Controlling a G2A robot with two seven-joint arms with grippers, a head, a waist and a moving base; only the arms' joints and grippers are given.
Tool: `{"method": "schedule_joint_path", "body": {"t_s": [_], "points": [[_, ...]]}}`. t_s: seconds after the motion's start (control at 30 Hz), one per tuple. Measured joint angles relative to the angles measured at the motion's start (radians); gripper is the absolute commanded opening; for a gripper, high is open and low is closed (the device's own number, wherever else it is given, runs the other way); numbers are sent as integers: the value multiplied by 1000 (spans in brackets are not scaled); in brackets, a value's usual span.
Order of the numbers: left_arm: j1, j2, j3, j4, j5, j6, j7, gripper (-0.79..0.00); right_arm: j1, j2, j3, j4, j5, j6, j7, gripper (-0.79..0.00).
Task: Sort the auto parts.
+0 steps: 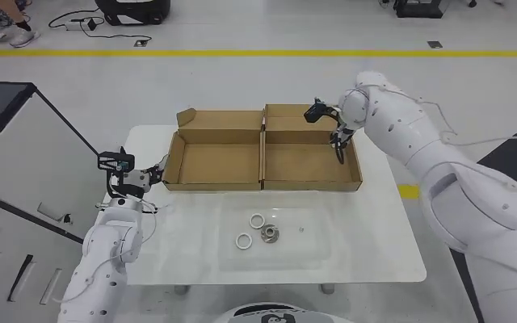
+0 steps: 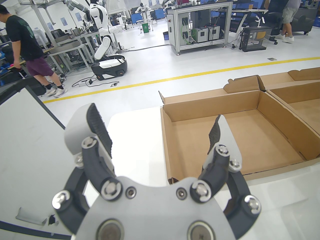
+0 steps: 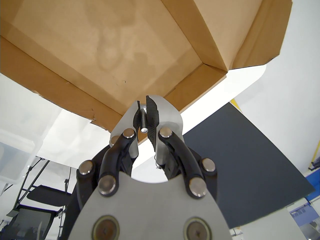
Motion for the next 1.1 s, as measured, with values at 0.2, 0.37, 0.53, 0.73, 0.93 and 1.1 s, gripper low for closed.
{"method": "schedule_joint_path", "body": {"t_s": [0.2, 0.37, 0.53, 0.73, 0.93, 1.1], "points": [[0, 0, 0, 0, 0, 0, 0, 0, -22, -29, -6, 67, -21, -9, -81, -785], [0, 0, 0, 0, 0, 0, 0, 0, -47, -50, -13, 102, -64, -3, -187, -785], [0, 0, 0, 0, 0, 0, 0, 0, -71, -68, -16, 140, -91, 3, -256, -785], [0, 0, 0, 0, 0, 0, 0, 0, -86, -89, -12, 164, -102, -4, -283, -785], [0, 0, 0, 0, 0, 0, 0, 0, -103, -110, -9, 174, -109, -5, -292, -785], [0, 0, 0, 0, 0, 0, 0, 0, -109, -124, -2, 192, -109, -10, -291, -785]]}}
